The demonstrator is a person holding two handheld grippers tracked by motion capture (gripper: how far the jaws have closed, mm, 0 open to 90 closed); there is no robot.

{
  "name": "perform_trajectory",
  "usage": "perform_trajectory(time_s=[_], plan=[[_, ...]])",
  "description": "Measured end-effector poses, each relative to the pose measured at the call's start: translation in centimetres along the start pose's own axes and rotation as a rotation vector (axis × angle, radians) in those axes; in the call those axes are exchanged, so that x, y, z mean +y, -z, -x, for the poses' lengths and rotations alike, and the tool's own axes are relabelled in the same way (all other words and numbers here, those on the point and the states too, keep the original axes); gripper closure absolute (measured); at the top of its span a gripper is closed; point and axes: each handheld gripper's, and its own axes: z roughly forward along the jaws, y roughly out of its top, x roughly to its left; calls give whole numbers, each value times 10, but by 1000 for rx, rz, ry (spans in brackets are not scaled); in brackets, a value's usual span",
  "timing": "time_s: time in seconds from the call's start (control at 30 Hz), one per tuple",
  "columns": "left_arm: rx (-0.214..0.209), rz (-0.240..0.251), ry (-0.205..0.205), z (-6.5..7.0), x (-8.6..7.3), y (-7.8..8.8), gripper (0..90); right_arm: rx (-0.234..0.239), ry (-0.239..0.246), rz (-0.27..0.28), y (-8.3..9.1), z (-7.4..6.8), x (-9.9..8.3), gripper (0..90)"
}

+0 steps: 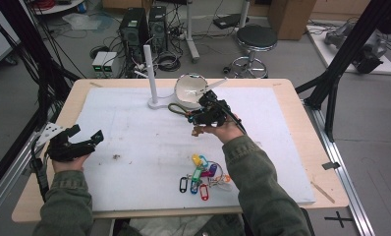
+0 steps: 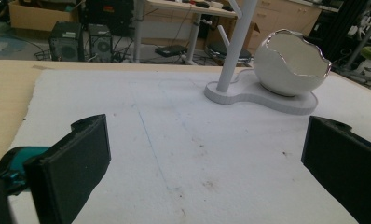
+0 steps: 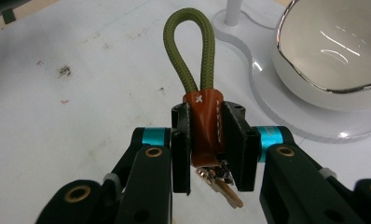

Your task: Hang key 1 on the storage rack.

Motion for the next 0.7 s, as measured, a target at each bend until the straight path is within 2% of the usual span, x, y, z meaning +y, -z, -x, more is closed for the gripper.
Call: perform_trajectory(time_s=[0.03,0.1,0.17,0.2,0.27,0.7], plan=[[0,-1,0,0,0,0,17,-5,10,0,-1,0,3,737],[-1,-1,1,0,0,0,17,-4,-6,4,-3,-1,8,737],[-1,0,1,0,0,0,17,-38,2,-5,-6,-3,14,737],[-2,0,2,0,0,0,17,-39,0,-10,-7,-3,16,737],[-3,0,2,0,0,0,17,-45,-21,-7,-9,-6,25,737],[-5,1,5,-1,-1,2,17,-40,-55,62,-14,-6,55,738]])
